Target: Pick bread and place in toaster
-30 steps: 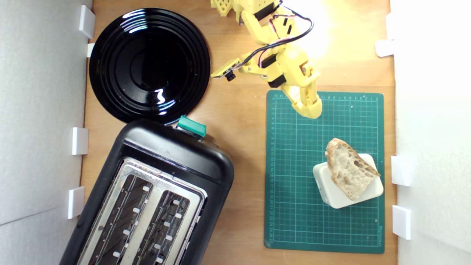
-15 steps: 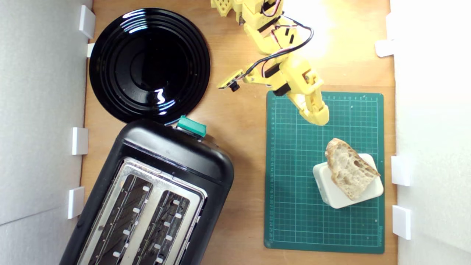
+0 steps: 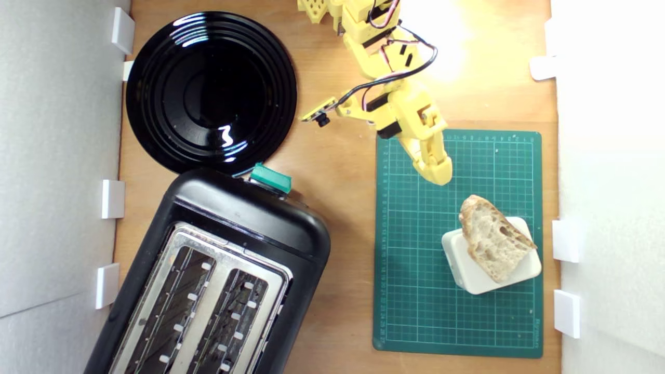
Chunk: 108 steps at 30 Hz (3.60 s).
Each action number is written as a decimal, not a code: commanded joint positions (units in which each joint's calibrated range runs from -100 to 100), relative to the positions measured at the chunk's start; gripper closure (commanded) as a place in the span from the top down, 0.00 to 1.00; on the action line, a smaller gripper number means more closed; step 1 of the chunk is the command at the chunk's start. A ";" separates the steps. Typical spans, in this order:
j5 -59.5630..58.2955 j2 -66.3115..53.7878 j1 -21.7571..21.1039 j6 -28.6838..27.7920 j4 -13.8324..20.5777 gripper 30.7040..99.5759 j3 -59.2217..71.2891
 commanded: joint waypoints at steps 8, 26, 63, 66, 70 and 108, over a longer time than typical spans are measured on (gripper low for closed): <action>-1.80 -0.26 -0.61 -0.16 0.34 0.30 -1.53; -1.89 -0.34 -0.69 0.31 0.34 0.44 -1.80; -4.45 7.48 -2.54 -1.52 0.34 0.88 -8.97; -5.47 7.73 -3.02 -1.57 0.43 0.88 -9.70; -5.38 7.89 -3.91 -1.89 0.34 0.88 -11.42; -5.73 18.63 -7.05 -0.37 0.25 0.87 -23.95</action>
